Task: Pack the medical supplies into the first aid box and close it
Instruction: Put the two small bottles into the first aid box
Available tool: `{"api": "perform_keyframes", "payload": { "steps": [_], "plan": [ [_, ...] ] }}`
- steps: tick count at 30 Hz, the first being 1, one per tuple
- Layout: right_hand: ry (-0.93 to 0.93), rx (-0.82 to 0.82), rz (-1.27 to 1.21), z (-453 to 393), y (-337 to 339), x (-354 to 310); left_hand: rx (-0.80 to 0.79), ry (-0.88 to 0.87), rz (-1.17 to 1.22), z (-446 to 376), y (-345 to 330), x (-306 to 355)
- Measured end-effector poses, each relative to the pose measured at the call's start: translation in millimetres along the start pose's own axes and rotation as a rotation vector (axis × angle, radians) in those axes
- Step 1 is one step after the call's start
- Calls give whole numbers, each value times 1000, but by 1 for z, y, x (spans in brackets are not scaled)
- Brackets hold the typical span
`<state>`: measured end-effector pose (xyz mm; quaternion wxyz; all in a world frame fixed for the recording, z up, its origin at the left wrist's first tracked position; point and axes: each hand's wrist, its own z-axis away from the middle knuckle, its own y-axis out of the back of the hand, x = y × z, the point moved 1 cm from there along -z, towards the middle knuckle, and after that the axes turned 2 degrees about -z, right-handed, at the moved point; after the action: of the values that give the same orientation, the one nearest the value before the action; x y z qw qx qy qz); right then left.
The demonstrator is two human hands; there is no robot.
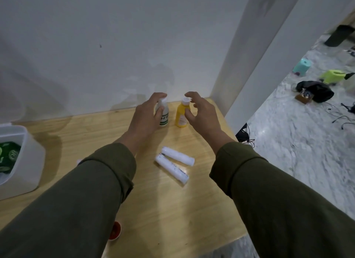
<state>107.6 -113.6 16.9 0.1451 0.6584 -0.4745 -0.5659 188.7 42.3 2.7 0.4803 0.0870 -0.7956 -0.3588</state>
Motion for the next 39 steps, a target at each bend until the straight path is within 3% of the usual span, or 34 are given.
{"api": "perform_keyframes", "payload": {
  "steps": [23, 39],
  "plan": [
    [38, 94, -75, -7, -19, -13, 109, -22, 78, 5, 12, -7],
    [164, 86, -168, -7, -37, -205, 278, 27, 36, 42, 205, -16]
  ]
}}
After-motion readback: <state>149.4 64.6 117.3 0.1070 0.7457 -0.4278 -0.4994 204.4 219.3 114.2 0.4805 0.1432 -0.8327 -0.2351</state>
